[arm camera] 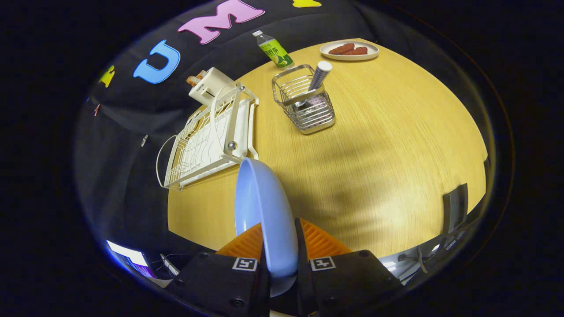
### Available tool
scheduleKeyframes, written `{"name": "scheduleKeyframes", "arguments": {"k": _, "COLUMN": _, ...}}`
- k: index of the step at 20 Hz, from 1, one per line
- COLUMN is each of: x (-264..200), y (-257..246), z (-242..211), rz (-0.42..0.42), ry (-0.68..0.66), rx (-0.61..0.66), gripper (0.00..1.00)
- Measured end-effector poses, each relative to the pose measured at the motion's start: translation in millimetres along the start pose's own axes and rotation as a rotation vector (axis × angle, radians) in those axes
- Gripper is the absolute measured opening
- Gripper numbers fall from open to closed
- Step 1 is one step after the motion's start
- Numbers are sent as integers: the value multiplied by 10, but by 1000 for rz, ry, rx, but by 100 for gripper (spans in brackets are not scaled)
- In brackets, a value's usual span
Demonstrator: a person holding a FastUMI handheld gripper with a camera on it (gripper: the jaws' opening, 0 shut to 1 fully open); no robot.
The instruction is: Take the plate from the dish rack, then take the spoon from the basket and place it into the plate.
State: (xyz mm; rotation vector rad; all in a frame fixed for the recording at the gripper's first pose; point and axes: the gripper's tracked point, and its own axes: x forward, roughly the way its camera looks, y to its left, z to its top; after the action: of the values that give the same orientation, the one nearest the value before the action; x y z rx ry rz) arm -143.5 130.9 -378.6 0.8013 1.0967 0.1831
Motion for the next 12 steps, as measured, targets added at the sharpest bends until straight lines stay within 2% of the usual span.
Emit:
{"name": "scheduleKeyframes", "arguments": {"k": 3, "x": 127, "y": -31, "z": 2, "rz": 45, "ry": 6, "rx": 44, "gripper": 29}}
{"name": "scheduleKeyframes", "arguments": {"k": 8, "x": 231, "y": -13, "z": 55, "rz": 85, "ry": 9, "rx": 47, "gripper": 29}}
{"name": "scheduleKeyframes", "arguments": {"k": 10, "x": 270, "y": -21, "z": 80, "rz": 88, "ry": 12, "rx": 60, "gripper": 30}}
{"name": "scheduleKeyframes", "arguments": {"k": 12, "x": 320, "y": -105, "z": 101, "rz": 52, "ry": 17, "rx": 60, "gripper": 32}}
